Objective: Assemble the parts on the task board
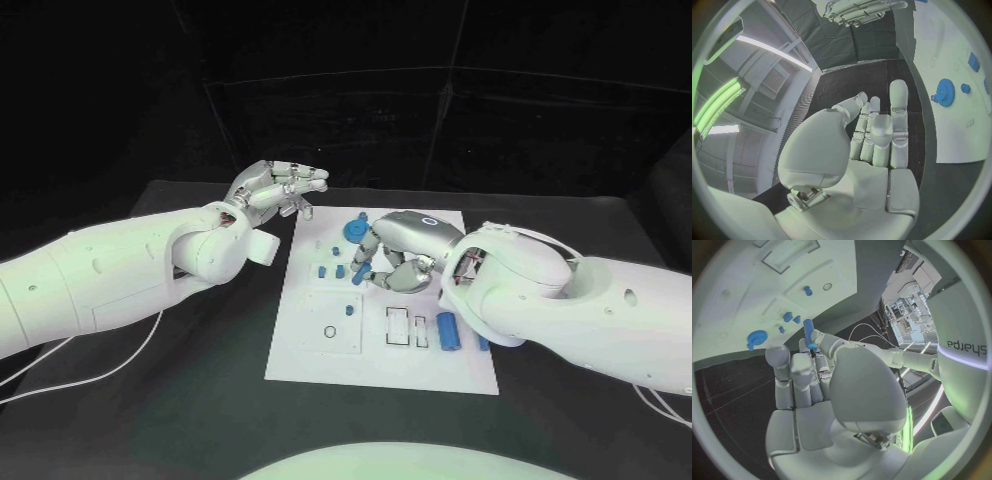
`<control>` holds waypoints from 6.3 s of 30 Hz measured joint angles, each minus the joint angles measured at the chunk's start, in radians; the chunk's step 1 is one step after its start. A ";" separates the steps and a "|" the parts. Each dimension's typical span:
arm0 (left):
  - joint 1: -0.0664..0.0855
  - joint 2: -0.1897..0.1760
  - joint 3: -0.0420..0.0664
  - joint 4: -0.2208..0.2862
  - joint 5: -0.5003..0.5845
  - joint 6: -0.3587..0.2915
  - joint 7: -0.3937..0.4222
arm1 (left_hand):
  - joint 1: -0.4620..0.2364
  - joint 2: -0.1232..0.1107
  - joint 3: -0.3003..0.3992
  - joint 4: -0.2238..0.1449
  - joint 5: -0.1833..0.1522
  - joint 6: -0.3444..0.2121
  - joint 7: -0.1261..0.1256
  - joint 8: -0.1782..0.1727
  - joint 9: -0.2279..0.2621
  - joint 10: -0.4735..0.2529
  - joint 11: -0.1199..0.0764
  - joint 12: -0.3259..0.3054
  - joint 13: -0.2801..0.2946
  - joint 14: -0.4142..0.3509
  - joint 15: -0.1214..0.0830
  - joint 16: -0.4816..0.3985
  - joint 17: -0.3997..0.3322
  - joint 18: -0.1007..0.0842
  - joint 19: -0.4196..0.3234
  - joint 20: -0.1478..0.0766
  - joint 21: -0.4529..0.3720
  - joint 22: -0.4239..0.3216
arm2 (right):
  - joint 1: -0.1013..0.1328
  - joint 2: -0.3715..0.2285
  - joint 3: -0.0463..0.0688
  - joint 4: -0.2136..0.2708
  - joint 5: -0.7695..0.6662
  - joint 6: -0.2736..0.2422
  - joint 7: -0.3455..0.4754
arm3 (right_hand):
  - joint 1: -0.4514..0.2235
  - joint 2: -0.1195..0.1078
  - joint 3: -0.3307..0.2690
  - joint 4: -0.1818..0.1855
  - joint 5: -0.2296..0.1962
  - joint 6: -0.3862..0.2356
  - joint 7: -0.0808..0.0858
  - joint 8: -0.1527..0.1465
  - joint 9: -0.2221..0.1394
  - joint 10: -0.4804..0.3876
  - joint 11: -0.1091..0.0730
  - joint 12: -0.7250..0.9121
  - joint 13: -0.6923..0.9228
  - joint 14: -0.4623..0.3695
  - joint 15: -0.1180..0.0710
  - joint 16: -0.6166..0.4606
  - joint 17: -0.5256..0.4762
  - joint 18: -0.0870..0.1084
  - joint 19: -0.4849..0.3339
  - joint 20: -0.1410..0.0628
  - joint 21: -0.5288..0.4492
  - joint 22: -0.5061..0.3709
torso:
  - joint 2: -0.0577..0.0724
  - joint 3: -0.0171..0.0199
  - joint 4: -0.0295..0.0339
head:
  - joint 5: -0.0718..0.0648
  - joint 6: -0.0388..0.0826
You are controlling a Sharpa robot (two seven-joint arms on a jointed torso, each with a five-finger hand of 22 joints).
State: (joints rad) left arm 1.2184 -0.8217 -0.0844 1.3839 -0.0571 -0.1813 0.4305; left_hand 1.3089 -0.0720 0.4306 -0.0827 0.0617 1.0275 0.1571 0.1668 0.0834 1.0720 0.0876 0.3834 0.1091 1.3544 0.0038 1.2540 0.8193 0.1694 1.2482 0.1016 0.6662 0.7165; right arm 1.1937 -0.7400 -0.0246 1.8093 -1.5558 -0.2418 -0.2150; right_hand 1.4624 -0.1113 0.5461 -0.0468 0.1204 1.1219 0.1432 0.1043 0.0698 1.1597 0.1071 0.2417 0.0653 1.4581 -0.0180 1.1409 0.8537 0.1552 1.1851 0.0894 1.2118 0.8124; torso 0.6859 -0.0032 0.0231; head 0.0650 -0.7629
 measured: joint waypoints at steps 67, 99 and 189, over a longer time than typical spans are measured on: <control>0.000 0.007 0.000 0.000 0.000 0.001 0.000 | 0.000 0.000 0.000 0.000 0.000 0.000 0.000 0.000 0.000 0.000 0.000 0.000 0.000 0.000 0.000 0.000 0.000 0.000 0.000 0.000 0.000 0.000 | -0.098 0.197 -0.070 -0.156 -0.091 0.118 0.044 | -0.079 -0.044 -0.018 0.000 0.043 -0.048 0.015 -0.035 -0.004 -0.010 -0.027 -0.042 0.000 0.001 0.009 0.007 -0.003 0.000 -0.011 0.011 0.004 -0.014 | -0.001 0.0003 -0.0014 | 0.036 -0.030; 0.000 0.002 0.000 -0.001 0.000 0.005 -0.002 | 0.000 0.000 0.000 0.000 0.000 0.000 0.000 0.000 0.000 0.000 0.000 0.000 0.000 0.000 0.000 0.000 0.000 0.000 0.000 0.000 0.000 0.000 | -0.099 0.067 -0.086 -0.068 -0.090 -0.052 0.062 | -0.106 -0.063 -0.181 -0.030 0.067 -0.210 0.001 -0.041 -0.002 -0.273 0.010 0.011 0.015 -0.079 0.046 -0.075 -0.170 0.016 -0.149 0.041 -0.128 -0.229 | -0.001 0.0010 -0.0030 | 0.025 -0.023; -0.001 -0.020 -0.002 0.015 0.000 0.006 -0.005 | 0.000 0.000 -0.003 0.003 0.000 0.000 0.000 0.000 -0.001 -0.009 -0.002 0.007 0.002 0.000 0.000 0.000 -0.003 0.000 0.000 0.000 0.000 -0.002 | -0.162 -0.264 -0.063 0.111 0.108 -0.194 -0.357 | -0.206 0.077 -0.712 0.333 0.304 -0.093 -0.086 0.357 0.134 0.243 -0.122 1.040 1.132 0.007 -0.054 0.321 0.454 -0.070 0.195 -0.052 0.229 0.425 | -0.013 -0.0016 -0.0411 | -0.077 0.011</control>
State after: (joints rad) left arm 1.2177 -0.8418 -0.0861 1.3988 -0.0568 -0.1755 0.4259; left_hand 1.3089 -0.0720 0.4277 -0.0798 0.0617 1.0275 0.1571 0.1667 0.0828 1.0630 0.0859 0.3909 0.1108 1.3544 0.0038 1.2540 0.8159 0.1692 1.2482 0.1016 0.6663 0.7148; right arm 1.0319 -1.0042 -0.0872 1.9206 -1.4478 -0.4357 -0.5725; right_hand 1.2569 -0.0348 -0.1659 0.2861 0.4244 1.0288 0.0568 0.4610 0.2035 1.4027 -0.0144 1.2816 1.1975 1.4650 -0.0718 1.4619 1.3080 0.0850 1.3797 0.0371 1.4404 1.2379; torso 0.6732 -0.0048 -0.0180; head -0.0124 -0.7522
